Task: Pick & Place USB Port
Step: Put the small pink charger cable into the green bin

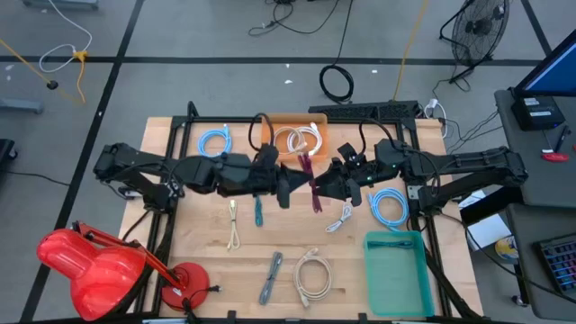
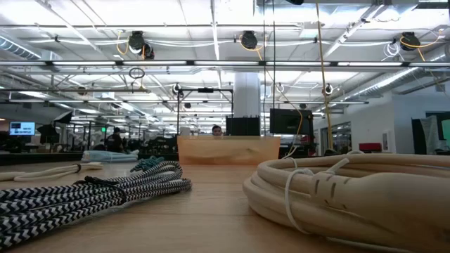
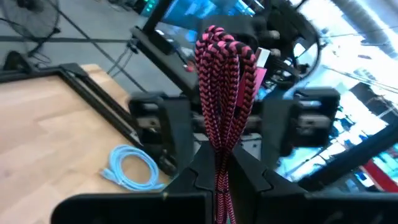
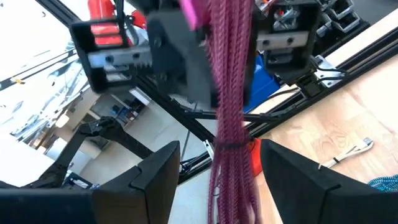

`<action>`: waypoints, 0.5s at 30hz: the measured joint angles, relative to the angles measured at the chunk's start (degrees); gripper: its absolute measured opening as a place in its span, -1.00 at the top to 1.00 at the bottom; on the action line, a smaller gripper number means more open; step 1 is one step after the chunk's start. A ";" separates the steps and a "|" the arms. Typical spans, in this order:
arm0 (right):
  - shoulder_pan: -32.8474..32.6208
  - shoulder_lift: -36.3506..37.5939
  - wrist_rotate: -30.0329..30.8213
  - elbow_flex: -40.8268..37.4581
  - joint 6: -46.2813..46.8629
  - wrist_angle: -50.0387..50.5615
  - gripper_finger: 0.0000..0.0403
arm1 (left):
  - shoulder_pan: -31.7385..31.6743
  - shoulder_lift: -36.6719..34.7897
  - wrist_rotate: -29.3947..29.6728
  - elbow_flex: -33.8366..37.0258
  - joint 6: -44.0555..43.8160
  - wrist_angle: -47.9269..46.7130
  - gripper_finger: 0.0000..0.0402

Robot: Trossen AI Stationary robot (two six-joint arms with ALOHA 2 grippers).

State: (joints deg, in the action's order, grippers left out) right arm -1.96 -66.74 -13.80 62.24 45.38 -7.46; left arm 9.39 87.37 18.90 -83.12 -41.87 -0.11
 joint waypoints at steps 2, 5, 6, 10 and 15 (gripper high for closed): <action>0.00 0.00 -0.27 0.00 0.01 0.00 -0.07 | -0.87 0.07 -0.91 -0.59 0.19 0.15 0.92; 0.00 0.00 -1.49 0.00 0.44 0.10 -0.07 | -1.23 0.01 -1.38 -0.78 0.39 -0.23 0.92; 0.00 0.00 -1.50 0.00 0.45 0.10 -0.05 | -1.23 0.01 -1.45 -0.78 0.41 -0.23 0.92; 0.00 0.00 -1.55 0.00 0.44 -0.03 0.06 | -1.40 -0.06 -2.70 -0.78 -0.36 -1.21 0.92; 0.00 0.00 -1.55 0.00 0.44 0.40 0.30 | -0.98 -0.06 -2.52 -0.78 -0.79 -1.56 0.92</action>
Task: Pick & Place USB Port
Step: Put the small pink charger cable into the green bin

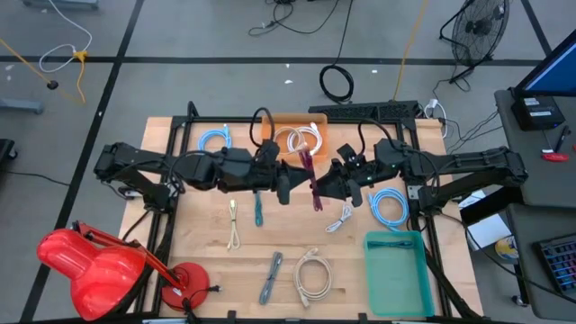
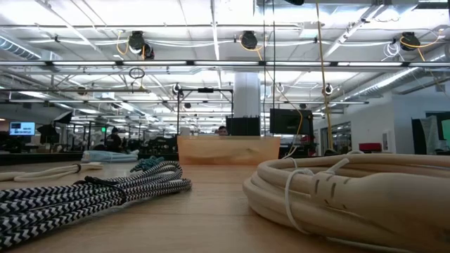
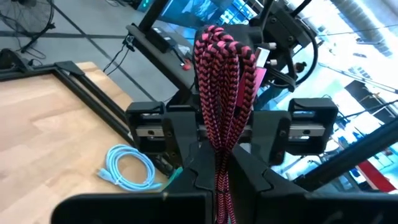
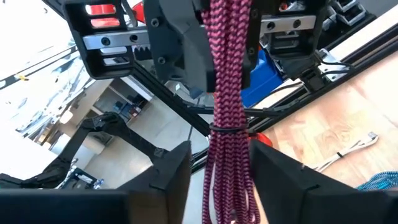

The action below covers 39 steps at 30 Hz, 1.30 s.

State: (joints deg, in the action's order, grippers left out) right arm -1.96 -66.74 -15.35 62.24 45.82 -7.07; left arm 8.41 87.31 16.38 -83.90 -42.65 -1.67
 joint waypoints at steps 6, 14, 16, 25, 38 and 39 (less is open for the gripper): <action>0.00 0.02 -0.53 0.00 -0.09 0.25 0.63 | -0.03 0.00 -0.96 0.00 -0.07 0.17 0.92; 0.00 0.04 -1.46 0.00 -0.61 -0.21 0.92 | -0.03 0.01 -1.16 0.00 0.62 1.49 0.72; 0.00 0.07 -1.53 0.02 -0.59 -0.26 0.91 | -0.03 -0.18 -1.43 0.00 0.81 2.80 0.54; -0.02 0.09 -5.00 0.07 0.17 0.16 0.91 | 0.21 -4.56 -6.85 -0.04 1.50 2.31 -0.10; -2.81 7.08 -20.39 0.00 -12.18 42.77 0.93 | 4.90 -9.69 4.19 0.02 -4.91 -20.10 -0.07; -3.26 8.26 -19.67 0.00 -13.31 47.45 0.93 | 5.08 -9.76 4.86 0.02 -5.49 -21.16 -0.06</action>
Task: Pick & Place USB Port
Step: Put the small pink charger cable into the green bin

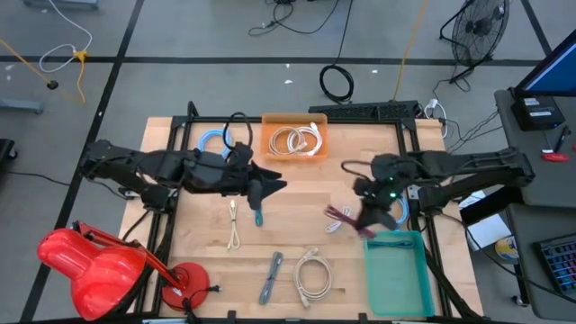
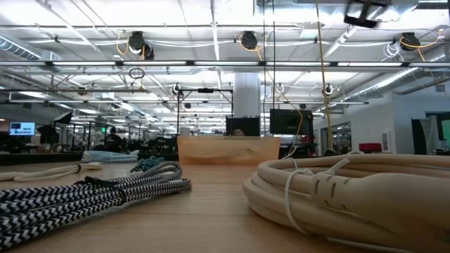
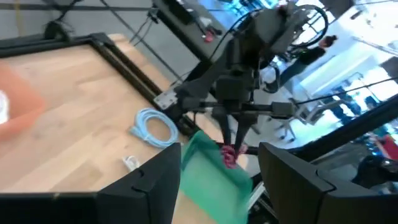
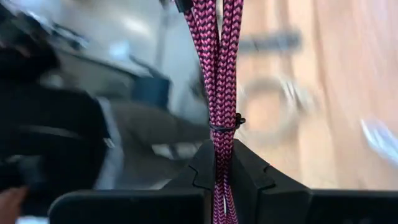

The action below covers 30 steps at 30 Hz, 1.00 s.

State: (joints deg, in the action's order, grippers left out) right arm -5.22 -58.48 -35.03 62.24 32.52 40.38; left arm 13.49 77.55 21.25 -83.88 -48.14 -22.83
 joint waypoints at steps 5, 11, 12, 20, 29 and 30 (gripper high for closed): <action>-3.65 5.30 5.95 0.02 -1.12 21.09 0.93 | 0.82 0.08 1.74 0.00 -2.52 -4.86 -0.01; -13.44 7.37 16.49 0.00 3.64 36.96 0.93 | 0.74 0.05 2.70 0.00 -4.03 -7.66 0.03; -15.44 7.18 18.01 0.00 4.68 37.94 0.93 | 0.75 0.05 2.87 0.00 -4.31 -8.05 0.04; -29.31 1.54 27.11 0.00 12.77 32.30 0.93 | 0.75 0.08 3.05 0.00 -6.68 -10.39 0.04; -41.08 -8.17 28.86 0.00 25.90 30.16 0.93 | -1.52 0.08 -4.84 0.00 -6.33 -19.77 0.04; -41.86 -8.99 28.90 0.00 27.89 29.14 0.93 | -1.97 0.08 -5.95 0.00 -6.21 -20.82 0.04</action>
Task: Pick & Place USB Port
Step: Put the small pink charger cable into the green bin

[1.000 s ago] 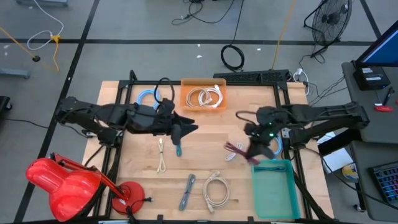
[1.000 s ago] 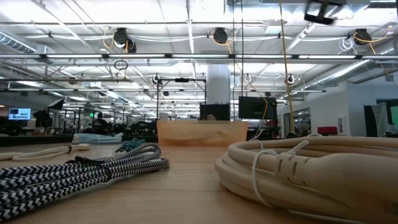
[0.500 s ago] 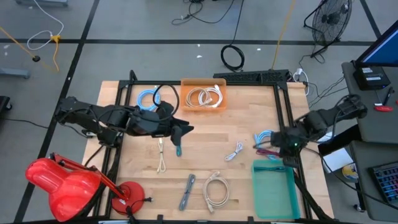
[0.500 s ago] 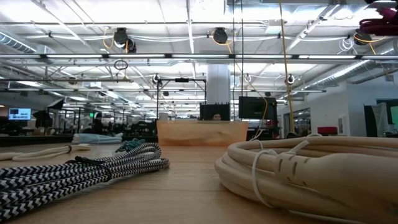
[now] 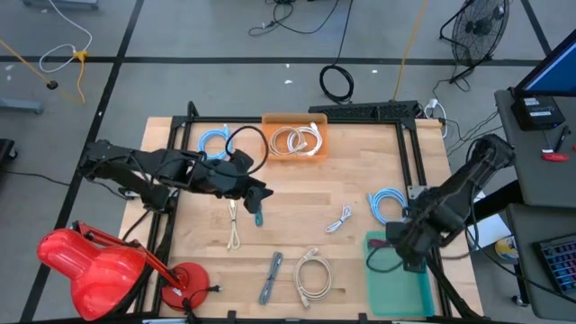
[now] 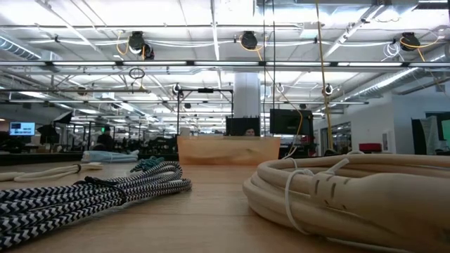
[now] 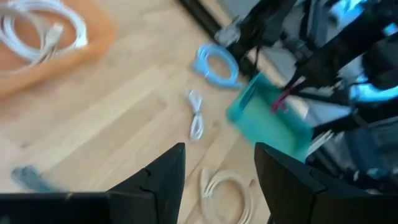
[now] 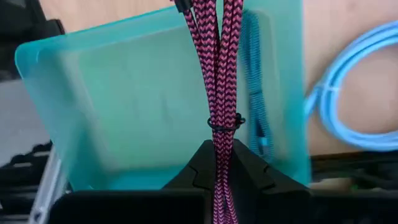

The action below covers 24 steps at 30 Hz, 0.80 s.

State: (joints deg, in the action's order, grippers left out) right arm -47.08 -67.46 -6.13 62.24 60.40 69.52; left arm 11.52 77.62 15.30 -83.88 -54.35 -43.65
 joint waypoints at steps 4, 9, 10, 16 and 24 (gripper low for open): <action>-1.89 -3.14 0.30 0.02 5.12 -5.32 0.93 | -0.73 0.00 -1.80 0.02 2.90 -1.54 0.04; -3.98 -7.56 -0.01 0.02 6.64 -5.12 0.93 | -0.68 0.01 -2.02 0.02 7.99 -1.21 0.04; -4.41 -8.26 -0.18 0.02 7.14 -4.54 0.93 | -0.82 0.02 -2.05 0.02 8.33 -1.19 0.04; -6.52 -9.55 -1.32 -0.07 9.42 -1.21 0.93 | -1.01 0.02 -3.71 0.02 10.32 -1.12 0.04; -8.25 -8.02 -1.99 -7.21 11.81 -7.83 0.93 | -1.36 -0.40 -4.34 0.02 10.86 -1.09 0.04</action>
State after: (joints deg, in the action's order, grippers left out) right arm -55.33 -75.48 -8.11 55.03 72.22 61.68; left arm 10.16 77.23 10.96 -83.85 -43.49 -44.74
